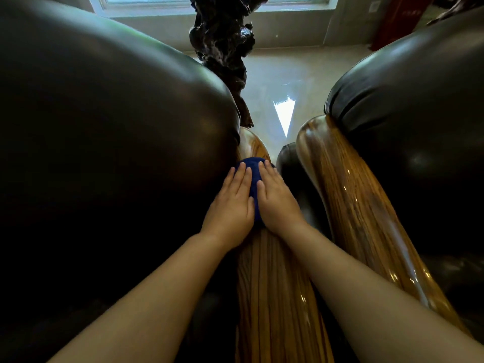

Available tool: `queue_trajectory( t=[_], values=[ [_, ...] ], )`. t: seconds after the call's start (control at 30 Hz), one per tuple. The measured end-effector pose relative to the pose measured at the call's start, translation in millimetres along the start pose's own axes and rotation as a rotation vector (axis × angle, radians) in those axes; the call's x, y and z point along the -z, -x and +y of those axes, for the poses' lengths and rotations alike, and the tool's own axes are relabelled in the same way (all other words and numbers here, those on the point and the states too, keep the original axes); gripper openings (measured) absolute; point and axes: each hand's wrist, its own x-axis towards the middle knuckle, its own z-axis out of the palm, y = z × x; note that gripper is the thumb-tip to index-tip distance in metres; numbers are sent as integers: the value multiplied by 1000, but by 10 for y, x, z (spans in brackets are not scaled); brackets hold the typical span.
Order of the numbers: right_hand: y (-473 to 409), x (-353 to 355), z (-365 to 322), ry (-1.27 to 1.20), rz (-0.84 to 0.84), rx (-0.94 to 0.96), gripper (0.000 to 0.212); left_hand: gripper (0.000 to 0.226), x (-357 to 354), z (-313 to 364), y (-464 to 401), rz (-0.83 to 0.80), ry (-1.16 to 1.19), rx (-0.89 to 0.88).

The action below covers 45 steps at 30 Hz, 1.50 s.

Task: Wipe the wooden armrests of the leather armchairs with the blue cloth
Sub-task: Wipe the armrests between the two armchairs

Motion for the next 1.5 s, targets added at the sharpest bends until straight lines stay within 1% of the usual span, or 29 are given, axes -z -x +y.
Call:
queue_trajectory(
  t=[0.07,0.1,0.17,0.23,0.27,0.3,0.33,0.4,0.5,0.57,0.67,0.77,0.83,0.97,1.13,1.33,1.5],
  values=[
    [-43,19,0,-33,-20,-24,47,55,50,11,-28,-16,-8,8],
    [-51,36,0,-54,-57,-37,48,56,84,23,-40,-30,-12,22],
    [-23,123,33,-165,-180,-91,51,57,148,64,-44,-65,-57,45],
    [57,258,91,-309,-313,-184,56,59,197,97,-16,-92,-107,53],
    [126,323,121,-310,-357,-207,58,60,210,116,22,-96,-120,55],
    [208,374,146,-260,-373,-211,59,60,212,141,77,-96,-130,55],
    [289,402,161,-202,-357,-206,58,61,208,160,141,-95,-140,49],
    [464,437,123,-109,-260,-187,56,59,204,229,306,-98,-147,39],
    [689,404,57,-26,-114,-165,50,53,171,313,563,-89,-86,64],
    [889,431,13,63,-80,-128,45,46,205,411,770,-60,-48,84],
    [1143,559,-31,157,-124,-64,32,30,353,567,993,-57,5,151],
    [1283,820,-94,121,-248,-41,23,21,562,721,1095,-144,90,214],
    [1341,1051,-175,79,-289,-29,22,18,714,860,1156,-179,151,212],
    [1495,1643,-405,17,-308,4,22,18,1061,1238,1285,-186,226,146],
    [1778,2507,-698,-54,-293,45,26,21,1551,1838,1442,-181,240,131],
    [2181,3349,-1021,10,-227,132,25,21,2020,2570,1793,-141,246,64],
    [2514,3839,-1089,32,-173,136,22,24,2181,3035,1937,-104,234,0]
  ],
)
